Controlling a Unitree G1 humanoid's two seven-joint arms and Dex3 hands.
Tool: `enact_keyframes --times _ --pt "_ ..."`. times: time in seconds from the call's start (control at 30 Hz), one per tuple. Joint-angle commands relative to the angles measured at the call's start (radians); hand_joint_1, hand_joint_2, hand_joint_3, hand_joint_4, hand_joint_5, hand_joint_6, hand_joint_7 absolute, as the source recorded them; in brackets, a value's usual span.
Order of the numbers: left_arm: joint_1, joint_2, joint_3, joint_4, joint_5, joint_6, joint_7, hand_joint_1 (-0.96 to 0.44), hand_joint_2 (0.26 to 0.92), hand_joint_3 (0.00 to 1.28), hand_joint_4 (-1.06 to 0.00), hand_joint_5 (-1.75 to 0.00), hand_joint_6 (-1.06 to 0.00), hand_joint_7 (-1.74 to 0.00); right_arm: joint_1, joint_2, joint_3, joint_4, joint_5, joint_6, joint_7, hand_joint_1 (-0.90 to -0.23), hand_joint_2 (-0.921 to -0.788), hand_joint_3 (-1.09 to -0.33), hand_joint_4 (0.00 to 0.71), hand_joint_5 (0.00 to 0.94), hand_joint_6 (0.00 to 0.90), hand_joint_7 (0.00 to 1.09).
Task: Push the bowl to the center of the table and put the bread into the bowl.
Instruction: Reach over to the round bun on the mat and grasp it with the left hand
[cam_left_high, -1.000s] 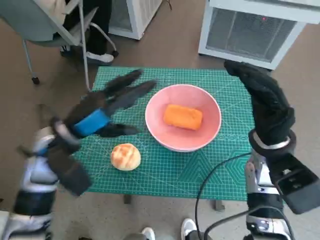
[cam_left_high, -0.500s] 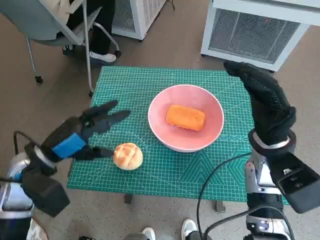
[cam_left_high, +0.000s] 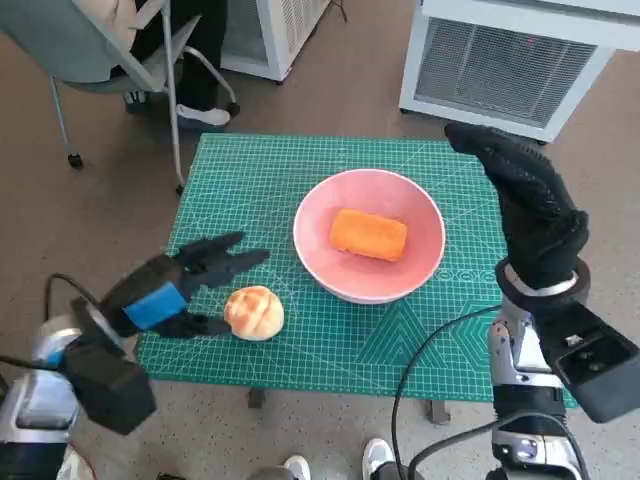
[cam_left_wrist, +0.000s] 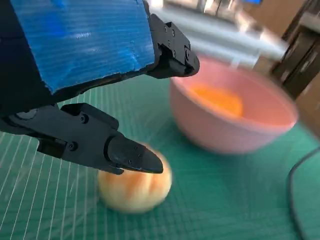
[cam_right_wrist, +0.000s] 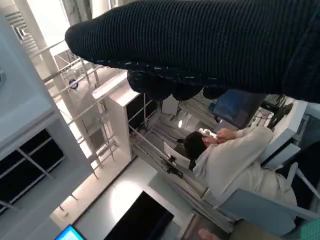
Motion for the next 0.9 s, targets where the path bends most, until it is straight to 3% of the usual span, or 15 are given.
enact_keyframes --times 0.03,0.47,0.53,0.73,0.77,0.8,0.9 --pt "-0.043 -0.004 -0.052 0.054 0.037 0.045 -0.031 -0.35 0.869 0.00 -0.25 0.00 -0.38 0.00 0.001 -0.002 -0.003 0.015 0.012 0.008 0.018 -0.597 -0.921 -0.749 0.256 0.001 0.001 0.65" --pt "-0.161 -0.032 -0.185 0.214 0.100 0.199 -0.141 -0.28 0.862 0.00 -0.27 -0.01 -0.38 -0.01 0.013 -0.014 -0.006 -0.008 0.012 0.012 0.027 -0.598 -0.921 -0.750 0.256 0.000 0.000 0.65" --pt "-0.171 -0.030 -0.199 0.221 0.105 0.222 -0.160 -0.25 0.864 0.00 -0.32 -0.03 -0.42 -0.03 0.016 -0.016 -0.007 -0.012 0.010 0.011 0.026 -0.602 -0.921 -0.751 0.255 0.000 -0.001 0.65" --pt "-0.186 -0.023 -0.227 0.224 0.133 0.275 -0.186 -0.14 0.884 0.00 -0.64 -0.08 -0.68 -0.15 0.020 -0.020 -0.007 -0.018 0.002 0.006 0.022 -0.609 -0.921 -0.751 0.255 0.000 -0.001 0.64" --pt "-0.185 -0.021 -0.228 0.222 0.136 0.276 -0.182 -0.22 0.898 0.05 -0.73 -0.15 -0.66 -0.56 0.020 -0.021 -0.007 -0.017 0.000 0.004 0.022 -0.610 -0.921 -0.751 0.255 0.000 -0.001 0.64" --pt "-0.179 -0.019 -0.225 0.217 0.145 0.267 -0.160 -0.27 0.906 0.09 -0.73 -0.31 -0.63 -0.84 0.020 -0.021 -0.008 -0.015 -0.003 0.001 0.020 -0.610 -0.921 -0.751 0.255 0.000 -0.001 0.64" --pt "-0.163 -0.015 -0.216 0.211 0.164 0.231 -0.097 -0.09 0.916 0.10 -0.68 -0.94 -0.60 -1.05 0.019 -0.021 -0.009 -0.010 -0.010 -0.004 0.017 -0.611 -0.921 -0.751 0.255 0.000 -0.001 0.64"
